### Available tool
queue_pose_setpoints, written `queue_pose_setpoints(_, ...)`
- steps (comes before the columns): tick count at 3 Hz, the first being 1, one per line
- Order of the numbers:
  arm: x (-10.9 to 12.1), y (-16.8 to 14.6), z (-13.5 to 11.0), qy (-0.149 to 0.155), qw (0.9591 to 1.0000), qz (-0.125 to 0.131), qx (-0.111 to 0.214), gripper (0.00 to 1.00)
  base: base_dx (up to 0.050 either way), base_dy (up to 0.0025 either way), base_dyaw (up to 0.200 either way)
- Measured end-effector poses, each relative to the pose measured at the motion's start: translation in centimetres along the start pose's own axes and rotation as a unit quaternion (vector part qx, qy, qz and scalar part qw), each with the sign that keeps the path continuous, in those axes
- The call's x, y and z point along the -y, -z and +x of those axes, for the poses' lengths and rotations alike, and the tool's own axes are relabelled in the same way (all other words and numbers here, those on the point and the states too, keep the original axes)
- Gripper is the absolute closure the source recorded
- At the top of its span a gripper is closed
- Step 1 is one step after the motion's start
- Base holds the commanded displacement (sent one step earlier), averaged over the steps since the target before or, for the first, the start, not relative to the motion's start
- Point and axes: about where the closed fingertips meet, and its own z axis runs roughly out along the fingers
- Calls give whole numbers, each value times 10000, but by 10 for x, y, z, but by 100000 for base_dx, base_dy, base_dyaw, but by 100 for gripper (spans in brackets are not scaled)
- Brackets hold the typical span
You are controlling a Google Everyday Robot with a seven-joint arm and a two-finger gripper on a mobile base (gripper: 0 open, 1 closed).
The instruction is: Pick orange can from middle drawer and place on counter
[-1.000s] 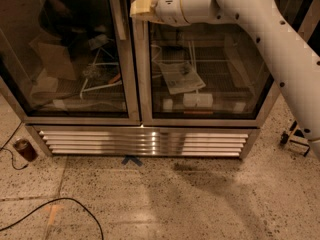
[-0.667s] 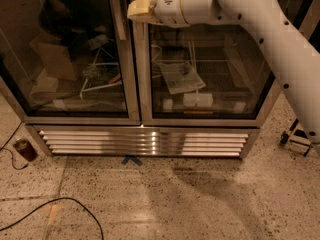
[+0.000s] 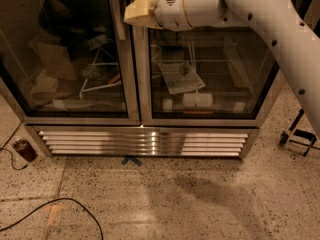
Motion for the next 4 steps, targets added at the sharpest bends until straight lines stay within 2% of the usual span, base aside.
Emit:
queue_pose_setpoints(3, 59, 46, -13, -184, 9996, 205, 86, 100, 0, 0, 0)
queue_pose_setpoints(4, 92, 76, -17, -283, 9992, 240, 153, 100, 0, 0, 0)
